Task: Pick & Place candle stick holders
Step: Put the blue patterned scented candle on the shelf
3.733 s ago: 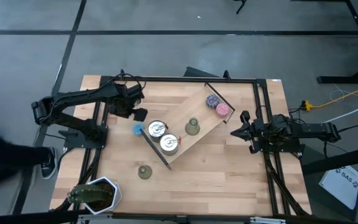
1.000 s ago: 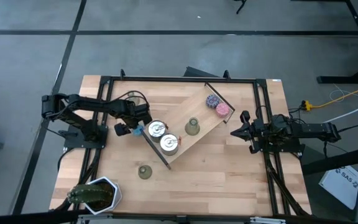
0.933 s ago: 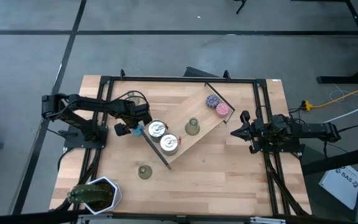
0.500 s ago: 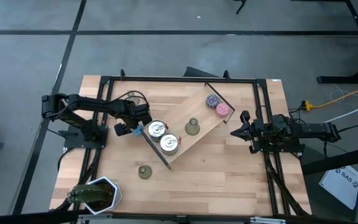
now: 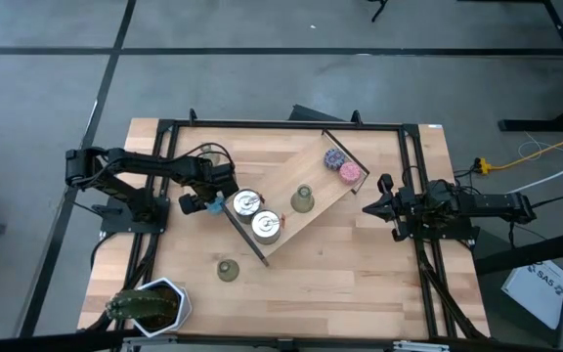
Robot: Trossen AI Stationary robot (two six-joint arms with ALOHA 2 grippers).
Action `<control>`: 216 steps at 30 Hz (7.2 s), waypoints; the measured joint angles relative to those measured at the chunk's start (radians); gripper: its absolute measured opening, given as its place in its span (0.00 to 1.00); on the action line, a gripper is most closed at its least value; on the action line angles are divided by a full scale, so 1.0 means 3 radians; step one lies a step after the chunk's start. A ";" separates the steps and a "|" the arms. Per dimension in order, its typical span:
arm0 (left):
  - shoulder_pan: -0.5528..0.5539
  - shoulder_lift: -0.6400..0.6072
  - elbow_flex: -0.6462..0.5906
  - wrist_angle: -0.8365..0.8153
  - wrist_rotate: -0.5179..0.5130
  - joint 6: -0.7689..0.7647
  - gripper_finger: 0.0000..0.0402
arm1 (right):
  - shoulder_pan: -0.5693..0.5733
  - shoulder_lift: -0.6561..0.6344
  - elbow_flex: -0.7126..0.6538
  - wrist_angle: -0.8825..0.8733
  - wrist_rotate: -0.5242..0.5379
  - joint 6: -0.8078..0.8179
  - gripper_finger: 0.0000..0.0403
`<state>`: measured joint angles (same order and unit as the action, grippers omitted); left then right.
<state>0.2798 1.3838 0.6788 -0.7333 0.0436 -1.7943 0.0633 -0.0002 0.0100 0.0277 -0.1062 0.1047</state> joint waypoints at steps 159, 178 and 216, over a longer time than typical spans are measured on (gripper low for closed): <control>0.0485 0.2080 0.4112 -0.0135 0.0787 0.5488 0.77 | 0.0001 0.0000 0.0000 0.0000 0.0000 0.0000 0.02; 0.0486 0.2093 0.4116 -0.0264 0.0907 0.5439 0.77 | 0.0000 0.0000 0.0000 0.0000 0.0000 0.0000 0.02; 0.0335 0.2103 0.4116 -0.0476 0.0731 0.5238 0.77 | 0.0001 0.0000 0.0000 0.0000 0.0000 0.0000 0.02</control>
<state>0.3801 2.0148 1.9137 -0.8761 0.2630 -0.2230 0.0635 -0.0002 0.0100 0.0277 -0.1062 0.1047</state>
